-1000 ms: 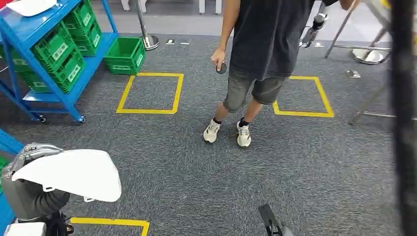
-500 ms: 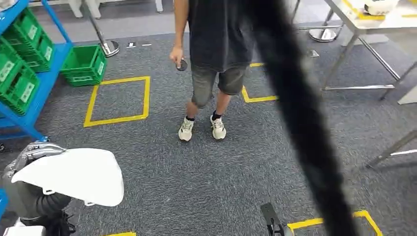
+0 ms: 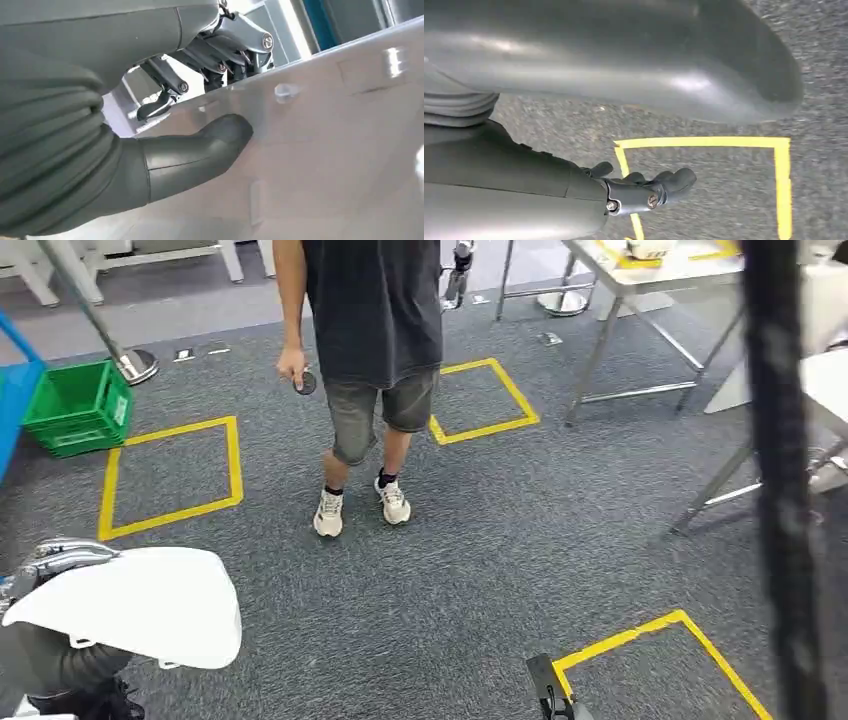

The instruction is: Take the parts from the cabinet and place them on the table.

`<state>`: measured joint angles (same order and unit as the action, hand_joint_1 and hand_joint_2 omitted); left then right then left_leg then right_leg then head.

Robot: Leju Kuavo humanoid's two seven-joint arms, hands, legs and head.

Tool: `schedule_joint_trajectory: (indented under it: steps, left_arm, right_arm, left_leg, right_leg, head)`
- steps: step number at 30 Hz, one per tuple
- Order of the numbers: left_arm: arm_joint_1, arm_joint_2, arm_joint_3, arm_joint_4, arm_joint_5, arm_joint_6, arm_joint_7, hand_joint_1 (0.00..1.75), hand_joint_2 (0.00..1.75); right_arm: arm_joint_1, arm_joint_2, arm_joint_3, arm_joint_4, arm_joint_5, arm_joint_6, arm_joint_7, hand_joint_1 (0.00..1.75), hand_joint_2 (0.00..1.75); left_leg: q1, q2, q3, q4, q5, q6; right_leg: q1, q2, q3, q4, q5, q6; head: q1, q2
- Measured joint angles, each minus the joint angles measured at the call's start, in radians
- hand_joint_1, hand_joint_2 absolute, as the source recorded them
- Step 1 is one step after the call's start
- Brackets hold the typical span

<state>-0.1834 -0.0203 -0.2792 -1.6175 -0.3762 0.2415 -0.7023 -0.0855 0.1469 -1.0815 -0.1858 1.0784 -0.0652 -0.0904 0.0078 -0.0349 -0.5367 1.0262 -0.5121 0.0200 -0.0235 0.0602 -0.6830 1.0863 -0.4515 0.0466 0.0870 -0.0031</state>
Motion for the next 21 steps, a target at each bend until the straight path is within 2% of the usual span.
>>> schedule_joint_trajectory:
  steps: [1,2,3,4,5,6,7,8,9,10,12,13,14,15,16,17,18,19,20,21]
  left_arm:
    - [0.003,0.0,0.0,-0.004,-0.006,0.001,0.0,1.75,1.75]
    - [0.008,0.0,0.001,-0.005,-0.011,0.001,0.001,1.75,1.75]
    - [0.013,0.0,0.0,-0.005,-0.017,0.003,0.001,1.75,1.75]
    - [0.016,0.0,0.0,-0.005,-0.021,0.005,0.002,1.75,1.75]
    - [0.017,0.0,0.0,-0.009,-0.026,0.009,0.003,1.75,1.75]
    - [0.019,0.0,0.0,-0.014,-0.026,0.015,0.003,1.75,1.75]
    - [0.019,-0.001,0.0,-0.02,-0.028,0.019,0.003,1.75,1.75]
    - [0.019,-0.003,0.0,-0.027,-0.029,0.019,0.003,1.75,1.75]
    - [0.019,-0.004,0.0,-0.034,-0.032,0.02,0.003,1.75,1.75]
    - [0.019,-0.004,0.0,-0.039,-0.034,0.02,0.0,1.75,1.75]
    - [0.02,-0.006,0.0,-0.043,-0.035,0.02,0.001,1.75,1.75]
    - [0.019,-0.007,-0.001,-0.045,-0.037,0.02,0.001,1.75,1.75]
    - [0.018,-0.007,-0.002,-0.05,-0.039,0.02,0.001,1.75,1.75]
    - [0.016,-0.007,-0.006,-0.05,-0.042,0.02,0.0,1.75,1.75]
    - [0.017,-0.007,-0.008,-0.05,-0.042,0.02,0.0,1.75,1.75]
    - [0.02,-0.006,-0.008,-0.048,-0.042,0.02,0.001,1.75,1.75]
    - [0.025,-0.006,-0.008,-0.047,-0.042,0.02,0.001,1.75,1.75]
    - [0.028,-0.005,-0.008,-0.046,-0.043,0.02,0.001,1.75,1.75]
    - [0.029,-0.005,-0.009,-0.044,-0.046,0.021,0.001,1.75,1.75]
    - [0.029,-0.005,-0.009,-0.043,-0.047,0.021,0.005,1.75,1.75]
  right_arm:
    - [-0.003,0.0,0.0,0.0,0.0,0.0,0.0,0.0,0.0]
    - [-0.005,0.0,0.0,0.0,0.002,0.0,0.0,0.0,0.0]
    - [-0.006,0.0,0.0,0.0,0.003,0.0,0.001,0.0,0.0]
    - [-0.005,0.0,0.0,0.0,0.006,0.0,0.002,0.0,0.0]
    - [-0.003,0.0,0.0,0.0,0.007,0.0,0.003,0.0,0.0]
    - [-0.002,0.0,0.0,0.0,0.008,0.001,0.003,0.0,0.0]
    - [-0.002,0.0,0.0,0.0,0.008,0.002,0.004,0.0,0.0]
    - [-0.003,0.0,0.0,0.0,0.007,0.003,0.005,0.0,0.0]
    - [-0.007,0.0,0.0,0.0,0.006,0.005,0.005,0.0,0.0]
    - [-0.008,0.0,0.0,0.0,0.003,0.007,0.004,0.0,0.0]
    - [-0.006,0.0,0.0,0.0,0.001,0.008,0.005,0.0,0.0]
    - [-0.004,0.0,-0.001,0.0,0.001,0.008,0.005,0.0,0.0]
    - [-0.002,0.0,-0.001,0.0,-0.001,0.008,0.005,0.0,0.0]
    - [-0.002,0.0,-0.001,0.0,-0.002,0.009,0.004,0.0,0.0]
    - [-0.004,0.0,-0.002,0.0,-0.004,0.009,0.003,0.0,0.0]
    - [-0.007,0.0,-0.002,0.0,-0.005,0.01,0.001,0.0,0.0]
    - [-0.007,0.0,-0.002,0.0,-0.005,0.01,0.0,0.0,0.0]
    - [-0.006,0.0,-0.002,0.0,-0.005,0.01,-0.001,0.0,0.0]
    - [-0.003,0.0,-0.002,0.0,-0.008,0.011,-0.002,0.0,0.0]
    - [-0.001,0.0,-0.003,0.0,-0.008,0.011,-0.001,0.0,0.0]
  left_leg:
    - [-0.004,0.018,-0.003,0.0,0.001,0.005]
    - [-0.008,0.033,-0.005,0.001,0.001,0.005]
    - [-0.01,0.051,-0.008,0.002,0.001,0.006]
    - [-0.012,0.067,-0.011,0.004,0.001,0.006]
    - [-0.013,0.081,-0.013,0.005,0.001,0.006]
    - [-0.014,0.097,-0.013,0.006,0.0,0.007]
    - [-0.014,0.11,-0.013,0.007,-0.001,0.006]
    - [-0.016,0.121,-0.011,0.009,-0.003,0.003]
    - [-0.023,0.13,-0.011,0.012,-0.007,-0.002]
    - [-0.025,0.14,-0.009,0.012,-0.011,-0.007]
    - [-0.023,0.16,-0.003,0.005,-0.007,-0.017]
    - [-0.026,0.17,-0.001,0.005,-0.01,-0.022]
    - [-0.02,0.156,-0.006,0.012,-0.017,-0.029]
    - [-0.017,0.098,-0.016,0.042,-0.042,-0.035]
    - [-0.013,0.062,-0.045,0.11,-0.086,-0.039]
    - [-0.011,0.048,-0.078,0.186,-0.123,-0.041]
    - [-0.01,0.042,-0.111,0.255,-0.149,-0.043]
    - [-0.01,0.041,-0.133,0.297,-0.155,-0.044]
    - [-0.009,0.04,-0.129,0.287,-0.135,-0.044]
    - [-0.007,0.039,-0.105,0.236,-0.096,-0.043]
  right_leg:
    - [0.003,-0.03,-0.033,0.072,-0.044,0.002]
    - [0.003,-0.042,-0.066,0.147,-0.081,0.003]
    - [0.003,-0.047,-0.093,0.212,-0.108,0.004]
    - [0.003,-0.049,-0.102,0.242,-0.113,0.003]
    - [0.003,-0.05,-0.09,0.227,-0.099,0.002]
    - [0.003,-0.056,-0.046,0.16,-0.066,0.0]
    - [0.005,-0.07,0.008,0.074,-0.035,-0.003]
    - [0.009,-0.111,0.063,-0.011,-0.013,-0.008]
    - [0.017,-0.151,0.072,-0.039,-0.026,-0.019]
    - [0.017,-0.139,0.075,-0.044,-0.014,-0.025]
    - [0.021,-0.114,0.069,-0.043,-0.012,-0.036]
    - [0.017,-0.104,0.067,-0.05,-0.007,-0.042]
    - [0.009,-0.094,0.072,-0.057,-0.001,-0.05]
    - [0.007,-0.084,0.071,-0.059,0.002,-0.054]
    - [0.007,-0.074,0.069,-0.059,0.004,-0.057]
    - [0.007,-0.061,0.066,-0.059,0.005,-0.059]
    - [0.007,-0.047,0.063,-0.058,0.006,-0.061]
    - [0.007,-0.033,0.061,-0.057,0.008,-0.06]
    - [0.007,-0.018,0.06,-0.056,0.009,-0.059]
    - [0.007,-0.004,0.059,-0.055,0.011,-0.056]
  head:
    - [0.001,0.0]
    - [0.001,0.0]
    - [0.001,0.0]
    - [0.001,0.0]
    - [0.001,0.0]
    - [0.002,0.0]
    - [0.001,0.0]
    - [0.002,0.0]
    - [0.002,0.0]
    - [-0.001,0.0]
    - [-0.001,0.0]
    - [-0.001,0.0]
    - [0.0,0.0]
    - [-0.006,0.0]
    - [-0.006,0.0]
    - [-0.008,0.0]
    - [-0.007,0.0]
    - [-0.008,0.0]
    - [-0.008,0.0]
    - [-0.007,0.0]
